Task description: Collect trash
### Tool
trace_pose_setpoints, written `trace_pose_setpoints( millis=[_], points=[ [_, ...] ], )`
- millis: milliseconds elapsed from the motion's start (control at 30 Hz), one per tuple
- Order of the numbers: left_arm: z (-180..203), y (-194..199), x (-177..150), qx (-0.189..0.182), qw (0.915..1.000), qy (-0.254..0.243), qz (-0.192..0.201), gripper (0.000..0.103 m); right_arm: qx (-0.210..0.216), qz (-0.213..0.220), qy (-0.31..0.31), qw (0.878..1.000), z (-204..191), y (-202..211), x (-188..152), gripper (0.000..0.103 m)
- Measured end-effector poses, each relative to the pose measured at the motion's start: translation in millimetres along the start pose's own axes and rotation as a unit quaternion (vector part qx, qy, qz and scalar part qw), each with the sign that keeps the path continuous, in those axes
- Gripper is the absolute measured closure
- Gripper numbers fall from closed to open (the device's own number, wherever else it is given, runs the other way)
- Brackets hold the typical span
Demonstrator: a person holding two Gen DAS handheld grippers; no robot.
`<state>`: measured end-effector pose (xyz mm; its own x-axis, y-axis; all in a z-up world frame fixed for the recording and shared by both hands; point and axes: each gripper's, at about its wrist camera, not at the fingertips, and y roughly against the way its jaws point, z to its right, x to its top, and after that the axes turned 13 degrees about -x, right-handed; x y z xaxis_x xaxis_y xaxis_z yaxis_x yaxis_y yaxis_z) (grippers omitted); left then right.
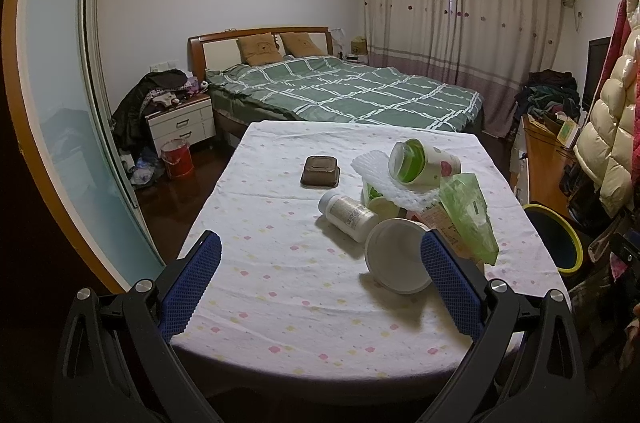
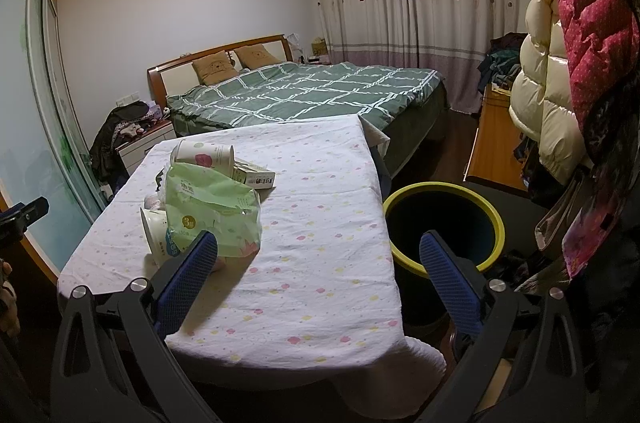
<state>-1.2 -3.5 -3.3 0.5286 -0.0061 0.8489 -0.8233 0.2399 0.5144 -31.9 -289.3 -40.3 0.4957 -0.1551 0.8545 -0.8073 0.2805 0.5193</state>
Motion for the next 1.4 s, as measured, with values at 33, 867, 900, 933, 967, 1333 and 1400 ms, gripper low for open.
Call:
trace_pose_setpoints(
  millis=[33, 867, 900, 933, 967, 1333, 1400],
  points=[
    [0.1, -0.1, -0.2, 0.0, 1.0, 0.0, -0.001, 0.005, 0.0, 0.0, 0.0, 1.0, 0.1, 0.0, -0.1, 0.006],
    [0.8, -6.2, 0.2, -0.005, 0.9999, 0.0, -0.011, 0.005, 0.004, -0.006, -0.003, 1.0, -0.7, -4.1, -2.3, 0.006],
    [1.0, -6.4, 0.2, -0.004, 0.9999, 0.0, -0.012, 0.005, 0.005, -0.006, -0.004, 1.0, -0.7, -4.3, -3.0, 0.006],
    [0.6, -6.2, 0.2, -0.004, 0.9999, 0.0, -0.011, 0.005, 0.005, -0.006, -0.004, 1.0, -0.2, -4.7, -2.7, 0.006],
    [0.8, -6.6, 0.1, -0.005, 0.9999, 0.0, -0.012, 0.005, 0.005, -0.007, -0.004, 1.0, -0.9, -4.6, -3.1, 0.006],
    [0.9, -10.7, -1.2, -0.007, 0.9998, 0.0, -0.017, 0.005, 0.005, -0.006, -0.005, 1.0, 0.1, -4.7, -2.6, 0.006],
    [1.0, -10.7, -1.3, -0.006, 0.9998, 0.0, -0.017, 0.005, 0.005, -0.007, -0.005, 1.0, -0.2, -4.7, -2.7, 0.006]
  ],
)
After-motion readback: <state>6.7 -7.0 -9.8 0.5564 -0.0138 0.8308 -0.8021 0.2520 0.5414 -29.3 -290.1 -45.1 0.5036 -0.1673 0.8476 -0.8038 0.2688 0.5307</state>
